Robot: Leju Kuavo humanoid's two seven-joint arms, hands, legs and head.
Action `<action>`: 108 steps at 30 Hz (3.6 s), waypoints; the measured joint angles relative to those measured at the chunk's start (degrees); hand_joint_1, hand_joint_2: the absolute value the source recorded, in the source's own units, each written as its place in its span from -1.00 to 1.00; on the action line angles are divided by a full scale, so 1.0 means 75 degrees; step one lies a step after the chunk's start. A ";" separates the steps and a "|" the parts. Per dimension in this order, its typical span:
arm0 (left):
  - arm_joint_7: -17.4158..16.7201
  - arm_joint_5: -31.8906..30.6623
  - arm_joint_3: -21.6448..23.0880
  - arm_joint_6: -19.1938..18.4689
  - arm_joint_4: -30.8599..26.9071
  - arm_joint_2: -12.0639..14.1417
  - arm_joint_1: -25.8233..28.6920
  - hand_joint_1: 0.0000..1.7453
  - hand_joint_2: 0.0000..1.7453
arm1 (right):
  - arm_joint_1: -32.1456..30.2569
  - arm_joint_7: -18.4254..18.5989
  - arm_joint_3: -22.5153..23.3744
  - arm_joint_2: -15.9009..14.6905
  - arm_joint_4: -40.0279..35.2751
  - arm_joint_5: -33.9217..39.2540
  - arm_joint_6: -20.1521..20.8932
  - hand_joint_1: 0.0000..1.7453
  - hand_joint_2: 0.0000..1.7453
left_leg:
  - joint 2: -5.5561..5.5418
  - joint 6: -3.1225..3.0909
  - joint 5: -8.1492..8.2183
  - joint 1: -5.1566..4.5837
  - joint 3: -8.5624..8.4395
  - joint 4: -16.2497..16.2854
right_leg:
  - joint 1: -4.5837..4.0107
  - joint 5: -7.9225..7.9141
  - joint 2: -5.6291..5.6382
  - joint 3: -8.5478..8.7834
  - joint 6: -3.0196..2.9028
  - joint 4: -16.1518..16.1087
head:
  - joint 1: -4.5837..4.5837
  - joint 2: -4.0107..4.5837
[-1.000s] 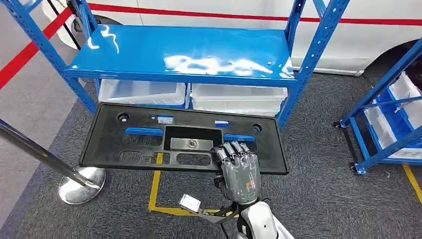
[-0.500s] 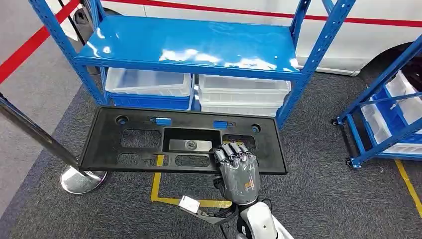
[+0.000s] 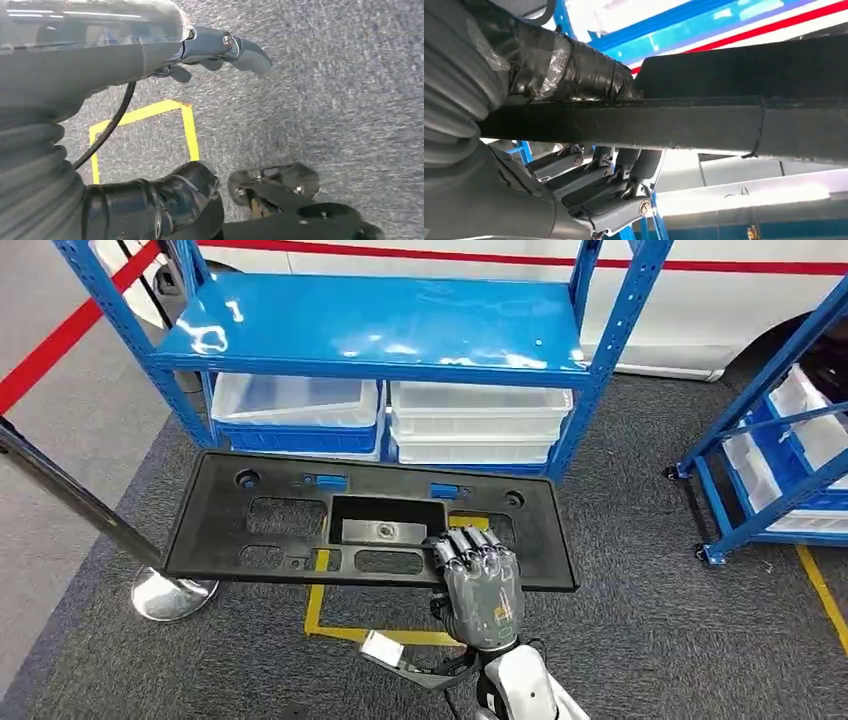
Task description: Take the parts from the cabinet and place them on the table.
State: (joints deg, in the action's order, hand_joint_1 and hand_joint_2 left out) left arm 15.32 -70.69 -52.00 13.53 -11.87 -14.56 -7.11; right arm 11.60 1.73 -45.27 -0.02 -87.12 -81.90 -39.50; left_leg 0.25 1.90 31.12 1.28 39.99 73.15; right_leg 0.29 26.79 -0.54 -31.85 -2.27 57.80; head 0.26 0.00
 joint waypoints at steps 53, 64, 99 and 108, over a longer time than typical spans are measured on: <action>0.0070 0.0137 0.0018 0.0047 0.0000 0.0050 0.0084 -1.00 1.00 | -0.1529 -0.1008 0.1830 0.0026 -0.1568 -0.0021 -0.0006 1.00 1.00 | 0.0401 -0.0203 -0.0582 -0.0073 -0.1052 -0.1982 | -0.0028 0.0045 -0.0076 -0.0256 0.0261 0.0292 | 0.0011 0.0000; 0.0087 0.0157 0.0012 0.0064 0.0000 0.0055 0.0113 -1.00 1.00 | -0.1720 -0.1373 0.2028 0.0207 -0.1716 0.0099 -0.0006 1.00 1.00 | -0.0272 -0.0271 -0.0511 -0.0053 -0.0964 -0.1542 | -0.0053 -0.0081 0.0510 -0.0291 0.0024 0.0251 | 0.0009 0.0000; 0.0151 0.0274 -0.0061 0.0160 0.0000 0.0102 0.0146 -1.00 1.00 | -0.2493 -0.3284 0.3517 0.1116 -0.2404 0.0815 -0.0014 1.00 1.00 | -0.0490 -0.0288 -0.0455 -0.0085 -0.1149 -0.2013 | 0.0033 -0.0190 0.1086 -0.0430 0.0201 0.0214 | 0.0008 0.0000; 0.0163 0.0297 -0.0090 0.0181 0.0000 0.0070 0.0200 -1.00 1.00 | -0.2886 -0.4315 0.4604 0.1669 -0.2780 0.1320 -0.0014 1.00 1.00 | 0.0443 -0.0400 -0.0455 -0.0025 -0.1260 -0.2147 | 0.0111 0.0333 0.0061 -0.1153 0.0444 0.1754 | 0.0049 0.0000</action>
State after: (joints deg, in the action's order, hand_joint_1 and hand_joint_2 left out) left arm 16.55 -68.46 -52.68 14.88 -11.87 -14.03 -5.61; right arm -10.04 -30.64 -10.74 12.50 -107.97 -72.00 -39.60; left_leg 3.57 -1.10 27.71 1.09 30.54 57.05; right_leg 1.12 29.28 -0.09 -40.50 1.05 70.95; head 0.63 0.00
